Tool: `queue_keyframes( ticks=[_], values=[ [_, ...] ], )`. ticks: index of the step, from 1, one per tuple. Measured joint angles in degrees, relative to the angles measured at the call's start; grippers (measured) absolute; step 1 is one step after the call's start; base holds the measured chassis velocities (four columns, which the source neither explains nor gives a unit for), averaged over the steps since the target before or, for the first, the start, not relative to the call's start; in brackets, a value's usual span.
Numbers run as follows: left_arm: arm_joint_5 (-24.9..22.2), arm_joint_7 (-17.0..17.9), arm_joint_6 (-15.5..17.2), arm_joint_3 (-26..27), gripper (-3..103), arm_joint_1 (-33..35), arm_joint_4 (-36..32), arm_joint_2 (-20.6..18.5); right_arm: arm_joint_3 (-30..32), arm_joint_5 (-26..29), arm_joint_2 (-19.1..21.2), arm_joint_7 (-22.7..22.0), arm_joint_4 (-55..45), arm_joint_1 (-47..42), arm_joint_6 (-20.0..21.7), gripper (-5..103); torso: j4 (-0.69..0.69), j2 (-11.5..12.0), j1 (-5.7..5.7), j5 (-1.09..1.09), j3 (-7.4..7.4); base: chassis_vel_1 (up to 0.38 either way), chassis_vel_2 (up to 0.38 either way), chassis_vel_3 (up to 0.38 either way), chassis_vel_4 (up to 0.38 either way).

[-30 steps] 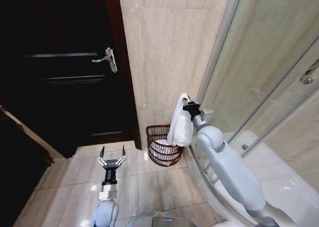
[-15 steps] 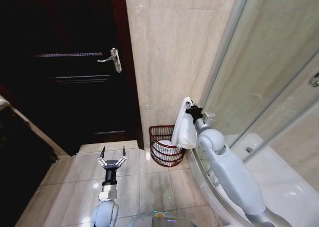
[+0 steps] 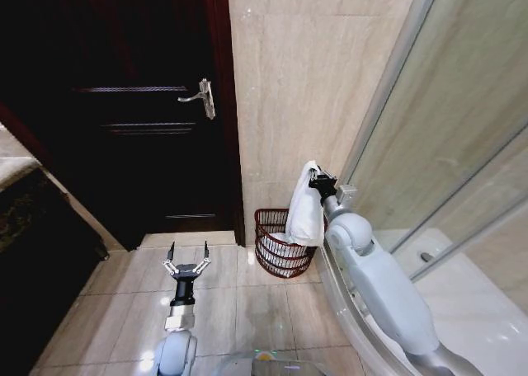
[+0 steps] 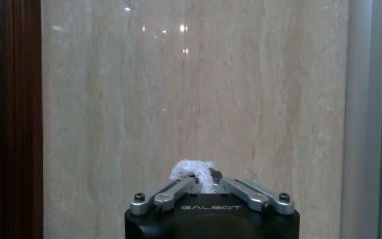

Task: Discard the used towel into the hamper.

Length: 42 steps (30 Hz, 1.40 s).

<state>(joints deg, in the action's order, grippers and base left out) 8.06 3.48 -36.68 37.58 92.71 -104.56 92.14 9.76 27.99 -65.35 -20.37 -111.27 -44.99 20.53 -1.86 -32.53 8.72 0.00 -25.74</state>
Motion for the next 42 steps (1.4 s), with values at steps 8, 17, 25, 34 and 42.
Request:
queue_keyframes(
  ticks=[8, 17, 25, 34, 42],
  values=[
    [0.8, -0.1, 0.4, 0.1, 100, 0.0, 0.0, 0.0, 0.0, -0.5, -0.3, 0.0, 0.5, 0.0, 0.0, 2, 0.00, 0.0, 0.01, 0.00, -0.02, 0.019, 0.025, -0.025, -0.022],
    [0.8, -0.1, 0.5, 0.1, 100, -0.2, 0.1, 0.0, 1.2, -0.8, -0.1, 0.1, 0.4, -0.7, -0.1, 2, -0.01, -0.1, 0.02, 0.00, -0.03, 0.027, 0.041, -0.072, -0.074],
    [0.8, -0.4, 0.4, 0.0, 100, -0.2, 0.1, 0.0, 1.2, -0.8, -0.3, 0.1, -0.1, -0.7, -0.1, 2, 0.00, -0.1, 0.02, 0.00, -0.04, -0.010, -0.011, -0.105, -0.090],
    [-0.4, -0.5, -0.7, 0.3, 100, 0.3, -0.2, 0.0, 0.5, -1.7, -0.8, 0.0, -0.3, -1.1, 0.0, 2, 0.00, -0.1, 0.03, 0.00, -0.04, -0.006, 0.005, -0.083, -0.089],
    [-0.4, -0.7, -1.0, 0.2, 100, 0.5, -0.1, 0.0, 0.4, -1.8, -0.9, 0.1, -0.5, -1.4, 0.0, 2, 0.00, -0.1, 0.03, 0.00, -0.05, 0.065, 0.068, -0.059, -0.058]
  ],
)
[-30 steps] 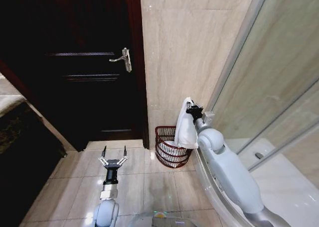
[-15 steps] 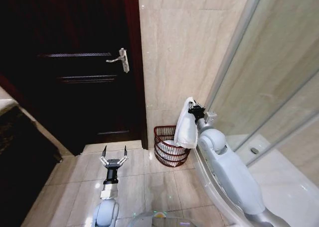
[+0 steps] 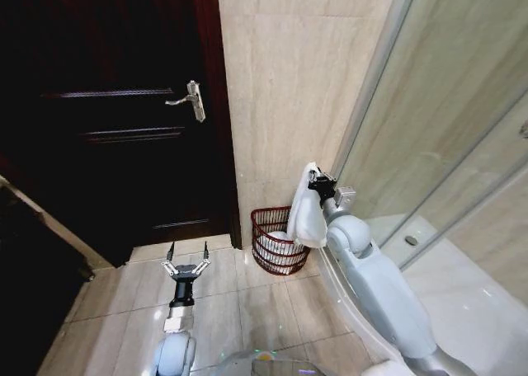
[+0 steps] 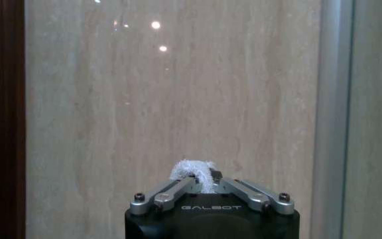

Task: Discard the used towel into the hamper.

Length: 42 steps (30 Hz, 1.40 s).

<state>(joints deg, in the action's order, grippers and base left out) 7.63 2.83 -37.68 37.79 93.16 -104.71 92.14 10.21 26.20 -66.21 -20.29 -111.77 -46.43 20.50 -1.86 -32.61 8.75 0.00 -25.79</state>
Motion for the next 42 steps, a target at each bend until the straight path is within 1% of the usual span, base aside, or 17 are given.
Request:
queue_keyframes(
  ticks=[7, 9, 11, 12, 16, 18, 22, 25, 26, 27, 28, 29, 30, 33, 39, 42],
  values=[
    [0.0, -0.1, 0.0, 0.0, 100, 0.1, 0.0, 0.0, 0.0, 0.4, 0.0, 0.2, 0.0, 0.1, -0.3, 2, 0.00, 0.0, 0.00, 0.02, 0.00, 0.078, 0.082, -0.080, -0.088],
    [0.1, -0.1, -0.1, -0.1, 100, 0.1, 0.0, 0.0, 0.0, 1.6, 0.0, 0.6, 0.9, 1.8, -2.1, 2, 0.00, 0.0, 0.00, -0.02, 0.00, 0.071, 0.047, -0.041, -0.050],
    [0.1, -0.1, -0.1, -0.1, 100, 0.2, 0.0, 0.0, 0.0, 1.7, 0.0, 1.0, 1.2, 2.3, -2.8, 2, -0.01, 0.0, 0.00, -0.01, 0.00, 0.053, 0.034, -0.035, -0.050],
    [0.1, -0.1, -0.2, -0.1, 100, 0.2, 0.0, 0.0, 0.0, 2.0, 0.0, 1.8, 2.0, 3.7, -4.0, 2, 0.00, 0.0, 0.00, 0.01, 0.00, 0.000, 0.000, 0.000, 0.000],
    [0.2, -0.2, -0.4, 0.0, 100, 0.6, 0.0, 0.0, 0.1, 3.4, -0.3, 2.2, 2.9, 7.2, -4.6, 2, 0.00, 0.0, 0.00, 0.01, 0.00, 0.000, 0.000, 0.000, 0.000],
    [0.2, -0.2, -0.4, 0.0, 100, 0.6, -0.1, 0.0, 0.1, 3.6, -0.3, 2.2, 3.0, 7.5, -4.6, 2, 0.00, 0.0, 0.00, 0.01, 0.00, 0.000, 0.000, 0.000, 0.000],
    [0.3, -0.1, -0.6, 0.0, 100, 1.0, -0.2, 0.0, -0.6, 3.7, -1.0, 4.3, 6.0, 8.3, -6.2, 2, 0.00, 0.0, 0.00, 0.00, 0.00, 0.000, 0.000, 0.000, 0.000],
    [0.4, -0.1, -1.0, 0.0, 100, 1.0, -0.2, 0.0, -1.9, 4.5, -2.8, 7.7, 10.7, 7.9, -8.7, 2, 0.01, 0.0, 0.00, 0.01, -0.01, 0.000, 0.000, 0.000, 0.000],
    [0.4, -0.1, -1.2, 0.0, 100, 1.2, -0.3, 0.0, -2.3, 5.5, -4.3, 9.6, 13.2, 7.8, -10.1, 2, 0.00, 0.0, 0.00, 0.00, -0.01, 0.000, 0.000, 0.000, 0.000],
    [0.4, -0.1, -1.2, 0.0, 100, 1.2, -0.3, 0.0, -2.3, 5.5, -4.3, 9.6, 13.2, 7.8, -10.1, 2, 0.00, 0.0, 0.00, 0.00, -0.01, 0.000, 0.000, 0.000, 0.000],
    [0.2, -0.1, -1.3, 0.0, 100, 1.3, -0.8, 0.0, -2.5, 6.2, -5.5, 11.0, 15.4, 7.9, -11.3, 2, 0.00, 0.0, 0.00, 0.00, -0.01, 0.000, 0.000, 0.000, 0.000],
    [0.0, -0.1, -1.5, 0.0, 100, 1.5, -1.3, 0.0, -2.6, 6.2, -6.8, 12.4, 17.8, 8.2, -12.6, 2, -0.01, 0.0, 0.00, 0.00, -0.01, 0.000, 0.000, 0.000, 0.000],
    [0.0, -0.1, -1.5, 0.0, 100, 1.5, -1.3, 0.0, -2.6, 6.2, -6.8, 12.4, 17.8, 8.2, -12.6, 2, -0.01, 0.0, 0.00, 0.00, -0.01, 0.000, 0.000, 0.000, 0.000],
    [-0.8, -0.1, -1.7, 0.4, 100, 2.3, -2.6, 0.0, -2.4, 4.1, -8.0, 14.6, 21.3, 8.6, -15.0, 2, -0.01, 0.0, 0.01, 0.00, -0.01, 0.000, 0.000, 0.000, 0.000],
    [-2.3, 0.1, -1.8, 1.0, 100, 3.8, -4.4, 0.0, -0.8, 1.7, -8.0, 15.2, 22.2, 5.9, -15.5, 2, -0.01, 0.0, 0.01, 0.01, -0.01, 0.000, 0.000, 0.000, 0.000],
    [-2.4, 0.2, -1.9, 1.1, 100, 4.4, -5.0, 0.0, 0.5, 0.7, -8.0, 15.2, 22.7, 3.4, -16.5, 2, 0.00, 0.0, 0.00, 0.01, 0.00, 0.000, 0.000, 0.000, 0.000]
  ],
)
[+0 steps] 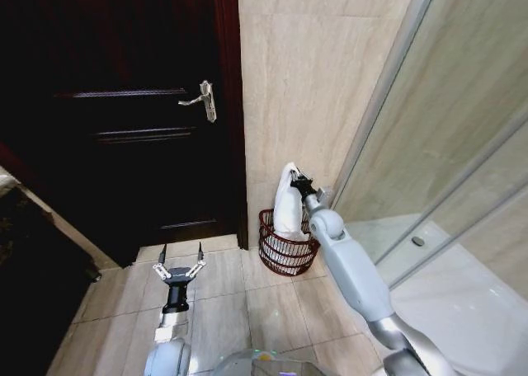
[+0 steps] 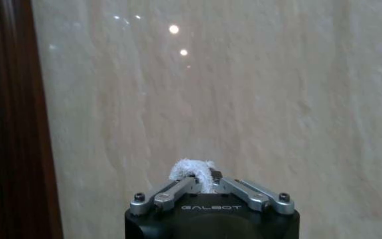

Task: Discard the used towel into the hamper.

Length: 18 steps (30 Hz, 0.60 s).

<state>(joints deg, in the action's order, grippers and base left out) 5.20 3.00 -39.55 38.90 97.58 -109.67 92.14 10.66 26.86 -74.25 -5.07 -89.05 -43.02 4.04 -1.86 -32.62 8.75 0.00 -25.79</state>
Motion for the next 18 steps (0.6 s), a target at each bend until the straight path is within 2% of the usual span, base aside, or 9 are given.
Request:
queue_keyframes(
  ticks=[7, 13, 16, 18],
  values=[
    [0.1, 0.0, -0.1, 0.0, 100, 0.5, -0.2, 0.0, 2.4, -0.4, 0.6, 1.4, 2.2, -3.5, -0.2, 2, 0.01, 0.0, 0.00, 0.00, 0.00, 0.000, 0.000, 0.000, 0.000],
    [0.2, -0.1, -0.1, -0.2, 100, 0.4, -0.1, 0.0, 6.1, -1.8, 0.7, 2.9, 8.2, -4.4, -1.4, 2, 0.00, 0.0, 0.00, 0.01, 0.00, 0.000, 0.000, 0.000, 0.000],
    [0.2, 0.0, -0.1, -0.2, 100, 0.2, 0.1, 0.0, 7.0, -1.6, 1.5, 3.5, 8.0, -5.7, 1.0, 2, 0.00, 0.0, 0.00, 0.00, 0.00, 0.000, 0.000, 0.000, 0.000],
    [0.1, 0.0, -0.1, -0.2, 100, 0.1, 0.2, 0.0, 7.0, 0.1, 1.9, 3.8, 6.7, -6.8, 4.0, 2, 0.01, 0.0, 0.00, 0.00, 0.00, 0.000, 0.000, 0.000, 0.000]
  ],
)
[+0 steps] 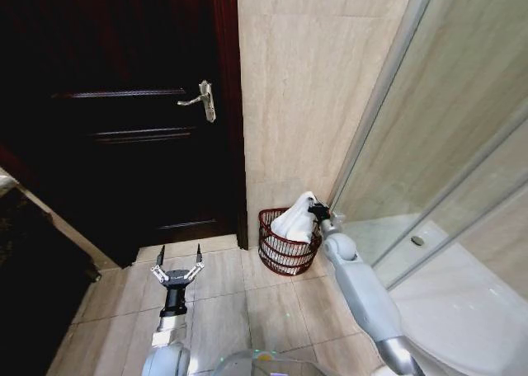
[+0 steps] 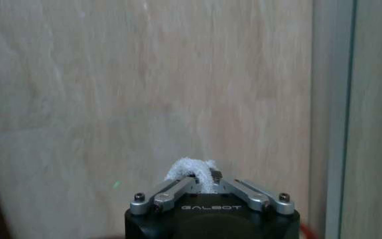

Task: Discard the used towel into the hamper.

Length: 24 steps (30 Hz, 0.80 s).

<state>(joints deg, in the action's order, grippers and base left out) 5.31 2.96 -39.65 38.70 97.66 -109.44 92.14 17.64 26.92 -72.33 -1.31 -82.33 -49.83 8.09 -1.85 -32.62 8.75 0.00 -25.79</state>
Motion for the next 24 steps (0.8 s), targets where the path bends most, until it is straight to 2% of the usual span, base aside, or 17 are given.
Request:
queue_keyframes(
  ticks=[1, 2, 3, 4, 6, 7, 8, 9, 10, 12, 13, 15, 19, 22, 24],
  values=[
    [0.0, 0.0, 0.0, -0.1, 100, 0.0, 0.1, 0.0, -0.1, 2.5, 0.2, 0.0, -1.6, -0.7, 4.0, 2, 0.00, 0.0, 0.00, 0.00, 0.00, 0.000, 0.000, 0.000, 0.000],
    [-0.1, 0.0, 0.0, -0.1, 100, -0.1, 0.2, 0.0, -0.2, 3.9, 0.2, 0.0, -2.5, -1.0, 6.1, 2, 0.00, 0.0, 0.00, 0.00, 0.00, 0.000, 0.000, 0.000, 0.000],
    [-0.1, 0.0, 0.0, -0.1, 100, -0.1, 0.2, 0.0, -0.2, 3.9, 0.2, 0.0, -2.5, -1.0, 6.1, 2, 0.00, 0.0, 0.00, 0.00, 0.00, 0.000, 0.000, 0.000, 0.000],
    [-0.1, 0.0, -0.1, -0.1, 100, -0.1, 0.3, 0.0, -0.2, 5.6, 0.2, -0.3, -3.6, -1.1, 8.8, 2, 0.00, 0.0, 0.00, 0.00, 0.00, 0.000, 0.000, 0.000, 0.000],
    [-0.4, 0.0, -0.4, 0.0, 100, 0.0, 0.7, 0.0, -0.2, 11.2, 0.0, -3.3, -6.3, -0.9, 16.3, 2, 0.00, 0.0, 0.00, 0.00, 0.00, 0.000, 0.000, 0.000, 0.000],
    [-0.4, 0.0, -0.4, 0.0, 100, 0.0, 0.7, 0.0, -0.2, 11.2, 0.0, -3.3, -6.3, -0.9, 16.3, 2, 0.00, 0.0, 0.00, 0.00, 0.00, 0.000, 0.000, 0.000, 0.000],
    [-0.6, 0.0, -0.5, 0.1, 100, 0.1, 0.8, 0.0, -0.2, 13.6, 0.0, -4.8, -7.1, -0.6, 19.2, 2, 0.00, 0.0, 0.00, 0.00, 0.00, 0.000, 0.000, 0.000, 0.000],
    [-0.9, 0.0, -0.9, 0.2, 100, 0.4, 0.9, 0.0, 0.0, 18.4, 0.1, -8.2, -8.4, 0.5, 24.9, 2, -0.01, 0.0, 0.00, 0.00, 0.00, 0.000, 0.000, 0.000, 0.000],
    [-0.9, 0.0, -0.9, 0.2, 100, 0.4, 0.9, 0.0, 0.0, 18.4, 0.1, -8.2, -8.4, 0.5, 24.9, 2, -0.01, 0.0, 0.00, 0.00, 0.00, 0.000, 0.000, 0.000, 0.000],
    [-1.6, 0.1, -1.4, 0.4, 100, 1.0, 1.0, 0.0, 0.8, 28.1, 1.2, -13.8, -9.4, 2.1, 32.8, 2, -0.02, 0.0, 0.00, -0.02, 0.00, 0.000, 0.000, 0.000, 0.000],
    [-1.9, 0.2, -1.7, 0.5, 100, 1.1, 1.2, 0.0, 0.8, 30.3, 1.9, -14.6, -9.3, 2.3, 33.9, 2, -0.01, 0.0, 0.00, -0.01, 0.00, 0.000, 0.000, 0.000, 0.000],
    [-2.1, 0.4, -2.1, 0.6, 100, 1.2, 2.0, 0.0, 0.7, 30.9, 2.7, -14.3, -8.6, 2.5, 34.0, 2, -0.01, 0.0, 0.00, 0.00, 0.00, 0.000, 0.000, 0.000, 0.000],
    [-2.2, 0.5, -2.8, 0.6, 100, 1.1, 3.6, 0.0, 0.3, 29.8, 3.0, -12.7, -6.7, 2.7, 34.0, 2, 0.00, 0.0, 0.00, 0.01, 0.00, 0.000, 0.000, 0.000, 0.000],
    [-2.0, 0.5, -2.9, 0.4, 100, 1.0, 4.4, 0.0, -0.2, 24.4, 1.7, -8.8, -3.1, 3.2, 34.0, 2, 0.00, 0.0, 0.00, 0.00, 0.00, 0.000, 0.000, 0.000, 0.000],
    [-1.9, 0.5, -2.8, 0.4, 100, 1.0, 4.4, 0.0, -0.3, 23.5, 1.5, -8.3, -2.3, 3.4, 34.0, 2, -0.01, 0.0, 0.00, 0.01, 0.00, 0.000, 0.000, 0.000, 0.000]
  ],
)
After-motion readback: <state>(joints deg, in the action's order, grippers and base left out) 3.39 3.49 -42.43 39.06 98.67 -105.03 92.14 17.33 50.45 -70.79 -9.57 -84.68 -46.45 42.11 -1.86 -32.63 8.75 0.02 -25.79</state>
